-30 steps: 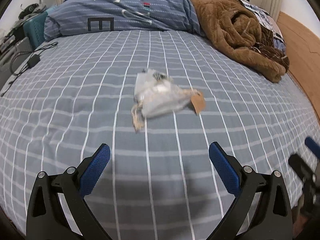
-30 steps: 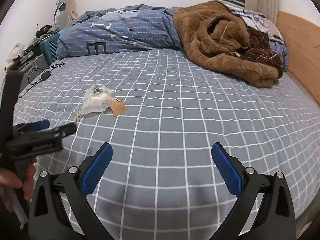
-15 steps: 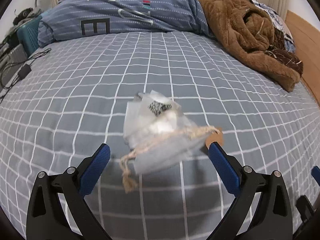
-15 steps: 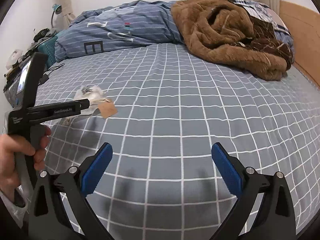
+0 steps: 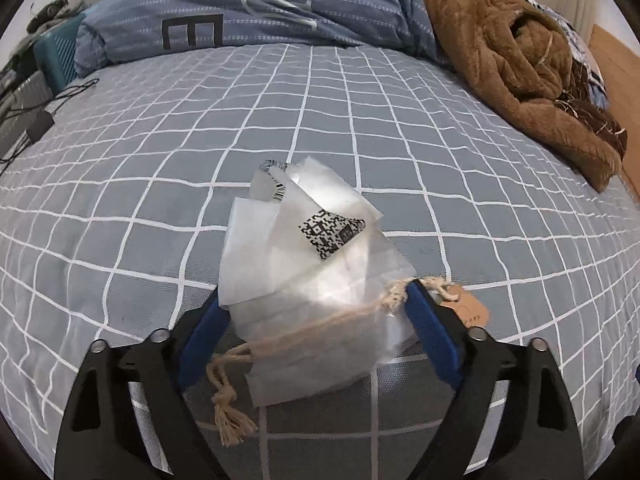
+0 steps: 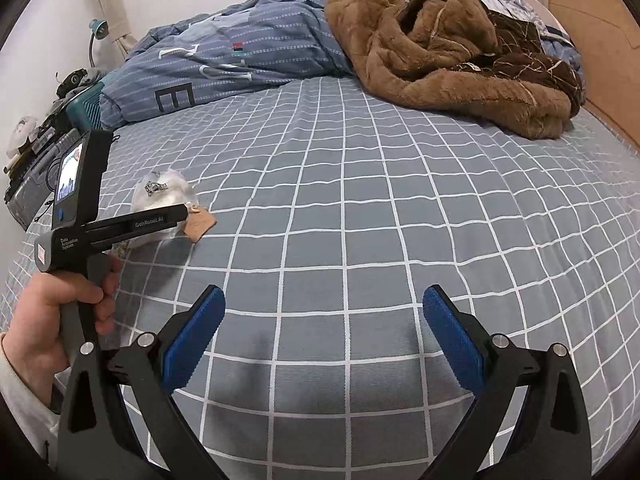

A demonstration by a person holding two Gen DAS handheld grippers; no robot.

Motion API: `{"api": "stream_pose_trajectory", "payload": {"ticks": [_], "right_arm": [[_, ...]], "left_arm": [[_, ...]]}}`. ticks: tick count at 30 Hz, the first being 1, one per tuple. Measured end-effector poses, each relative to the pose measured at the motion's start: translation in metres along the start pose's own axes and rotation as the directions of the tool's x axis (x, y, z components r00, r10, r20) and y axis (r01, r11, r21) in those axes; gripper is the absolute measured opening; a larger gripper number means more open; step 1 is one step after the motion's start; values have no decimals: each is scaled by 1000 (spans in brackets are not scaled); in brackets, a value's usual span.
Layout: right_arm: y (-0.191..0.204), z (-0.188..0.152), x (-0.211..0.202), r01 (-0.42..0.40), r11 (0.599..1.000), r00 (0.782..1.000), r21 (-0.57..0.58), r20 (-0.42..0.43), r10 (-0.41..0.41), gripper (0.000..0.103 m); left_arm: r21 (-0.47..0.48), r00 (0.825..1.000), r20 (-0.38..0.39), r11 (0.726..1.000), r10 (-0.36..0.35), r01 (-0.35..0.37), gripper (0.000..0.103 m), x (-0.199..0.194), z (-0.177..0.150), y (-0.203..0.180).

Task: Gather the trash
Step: 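Grasp the white drawstring pouch with the left tool, then carry the white pouch down over the trash bin with the left tool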

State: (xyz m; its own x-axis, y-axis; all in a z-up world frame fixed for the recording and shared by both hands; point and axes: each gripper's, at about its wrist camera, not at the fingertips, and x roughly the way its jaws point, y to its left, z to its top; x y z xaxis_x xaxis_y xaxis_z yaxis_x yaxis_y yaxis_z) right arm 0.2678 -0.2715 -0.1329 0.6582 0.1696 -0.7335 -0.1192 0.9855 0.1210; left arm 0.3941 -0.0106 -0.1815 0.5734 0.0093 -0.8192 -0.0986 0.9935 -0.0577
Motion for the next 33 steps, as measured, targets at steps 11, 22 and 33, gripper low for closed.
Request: {"api": "stream_pose_trajectory", "payload": {"ticks": [11,22,33], "right_arm": [[-3,-2,2,2,1000,1000,7,-6,-2,95],[-4,-1,0,17,1000,1000,4,-8,-17,95],[1,3,-21,29,999,999,-16,19,-29,95]], "left_arm": [[28,1000,23,1000,12,-12,40,-5,1,-3],[59,998,65,998,15,-19,34,-33,-3,-8],[53,999,39,999,-9,7,33,-67,-15,-3]]}}
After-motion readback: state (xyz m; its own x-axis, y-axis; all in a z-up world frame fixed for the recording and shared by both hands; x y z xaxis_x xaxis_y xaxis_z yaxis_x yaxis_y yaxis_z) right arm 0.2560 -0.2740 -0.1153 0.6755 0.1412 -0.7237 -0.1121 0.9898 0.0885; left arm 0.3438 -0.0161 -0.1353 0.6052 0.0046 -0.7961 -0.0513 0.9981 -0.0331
